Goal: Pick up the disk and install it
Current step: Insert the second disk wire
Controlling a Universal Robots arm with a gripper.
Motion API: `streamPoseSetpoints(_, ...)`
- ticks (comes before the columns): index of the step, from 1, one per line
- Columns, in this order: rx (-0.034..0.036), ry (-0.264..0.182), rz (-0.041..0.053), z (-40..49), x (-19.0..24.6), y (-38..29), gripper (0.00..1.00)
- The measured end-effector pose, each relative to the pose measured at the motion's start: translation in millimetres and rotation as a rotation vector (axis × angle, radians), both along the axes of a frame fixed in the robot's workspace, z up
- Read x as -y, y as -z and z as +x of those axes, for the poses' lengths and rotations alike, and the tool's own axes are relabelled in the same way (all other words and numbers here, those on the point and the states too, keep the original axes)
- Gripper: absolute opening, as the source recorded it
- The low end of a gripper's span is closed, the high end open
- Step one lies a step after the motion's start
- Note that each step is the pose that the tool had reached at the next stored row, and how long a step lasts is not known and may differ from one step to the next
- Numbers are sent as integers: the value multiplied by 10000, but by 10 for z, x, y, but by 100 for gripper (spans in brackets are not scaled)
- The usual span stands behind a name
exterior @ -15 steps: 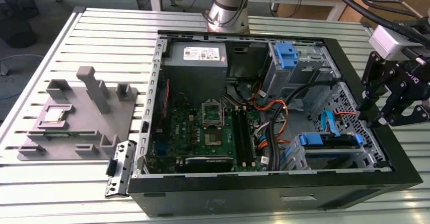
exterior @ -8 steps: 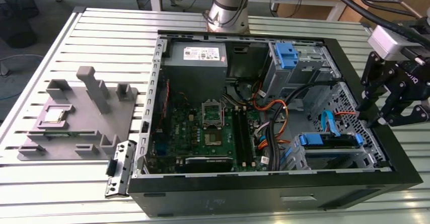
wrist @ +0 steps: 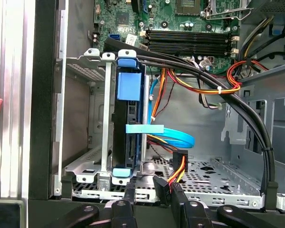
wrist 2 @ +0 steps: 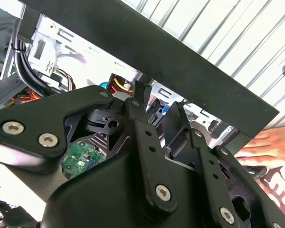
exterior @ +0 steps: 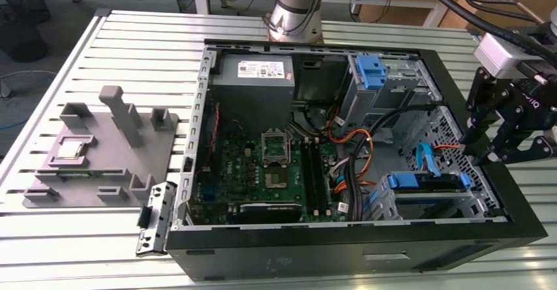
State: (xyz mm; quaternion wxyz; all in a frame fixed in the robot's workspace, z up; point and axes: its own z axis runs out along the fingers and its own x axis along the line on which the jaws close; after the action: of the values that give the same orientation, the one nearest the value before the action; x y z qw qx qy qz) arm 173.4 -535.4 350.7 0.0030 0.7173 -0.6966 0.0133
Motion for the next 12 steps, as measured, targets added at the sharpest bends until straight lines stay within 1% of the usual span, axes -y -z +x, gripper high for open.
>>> streamPoseSetpoints(3, 0, 0, -2, 0, 0, 1, 43)
streamPoseSetpoints(4, 0, 0, -3, 0, 0, 0, 41)
streamPoseSetpoints(5, 0, 0, -6, 0, 0, -1, 35)
streamPoseSetpoints(7, 0, 0, -11, 0, -1, -2, 35)
streamPoseSetpoints(8, 0, 0, -12, 0, -1, -2, 29)
streamPoseSetpoints(12, 0, 0, -12, 0, 0, 0, 29)
